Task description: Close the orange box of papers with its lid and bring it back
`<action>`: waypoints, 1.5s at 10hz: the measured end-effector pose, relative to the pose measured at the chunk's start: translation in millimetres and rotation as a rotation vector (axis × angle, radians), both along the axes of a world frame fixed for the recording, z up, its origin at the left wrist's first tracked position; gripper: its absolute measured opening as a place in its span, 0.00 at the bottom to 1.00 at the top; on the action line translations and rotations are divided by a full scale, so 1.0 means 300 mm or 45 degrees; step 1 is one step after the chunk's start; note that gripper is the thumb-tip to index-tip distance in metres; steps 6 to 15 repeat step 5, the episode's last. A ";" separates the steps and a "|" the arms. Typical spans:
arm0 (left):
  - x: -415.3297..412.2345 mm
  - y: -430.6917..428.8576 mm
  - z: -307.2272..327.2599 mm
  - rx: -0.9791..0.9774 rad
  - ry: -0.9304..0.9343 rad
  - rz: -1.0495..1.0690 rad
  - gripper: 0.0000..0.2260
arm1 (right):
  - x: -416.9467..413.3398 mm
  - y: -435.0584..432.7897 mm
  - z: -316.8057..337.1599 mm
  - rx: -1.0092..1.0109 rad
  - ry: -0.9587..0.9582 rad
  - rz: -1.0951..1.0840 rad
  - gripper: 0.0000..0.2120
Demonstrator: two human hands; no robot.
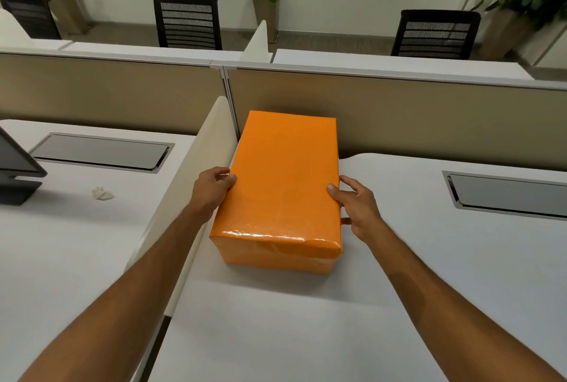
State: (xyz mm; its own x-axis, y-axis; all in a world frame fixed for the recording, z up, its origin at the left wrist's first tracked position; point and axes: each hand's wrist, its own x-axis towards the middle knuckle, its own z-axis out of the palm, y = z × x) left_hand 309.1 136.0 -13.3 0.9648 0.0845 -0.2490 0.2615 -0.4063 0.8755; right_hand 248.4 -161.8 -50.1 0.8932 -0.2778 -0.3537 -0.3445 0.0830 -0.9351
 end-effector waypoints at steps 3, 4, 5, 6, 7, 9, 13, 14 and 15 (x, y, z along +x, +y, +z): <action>-0.125 -0.091 0.061 0.468 -0.266 -0.173 0.25 | -0.073 -0.055 0.074 -0.420 -0.017 -0.021 0.25; -0.184 -0.167 0.078 0.535 -0.361 -0.275 0.25 | -0.130 -0.110 0.106 -0.509 -0.067 0.019 0.22; -0.239 -0.258 0.083 0.537 -0.449 -0.356 0.24 | -0.194 -0.166 0.147 -0.600 -0.104 0.034 0.20; -0.239 -0.258 0.083 0.537 -0.449 -0.356 0.24 | -0.194 -0.166 0.147 -0.600 -0.104 0.034 0.20; -0.239 -0.258 0.083 0.537 -0.449 -0.356 0.24 | -0.194 -0.166 0.147 -0.600 -0.104 0.034 0.20; -0.239 -0.258 0.083 0.537 -0.449 -0.356 0.24 | -0.194 -0.166 0.147 -0.600 -0.104 0.034 0.20; -0.239 -0.258 0.083 0.537 -0.449 -0.356 0.24 | -0.194 -0.166 0.147 -0.600 -0.104 0.034 0.20; -0.239 -0.258 0.083 0.537 -0.449 -0.356 0.24 | -0.194 -0.166 0.147 -0.600 -0.104 0.034 0.20; -0.239 -0.258 0.083 0.537 -0.449 -0.356 0.24 | -0.194 -0.166 0.147 -0.600 -0.104 0.034 0.20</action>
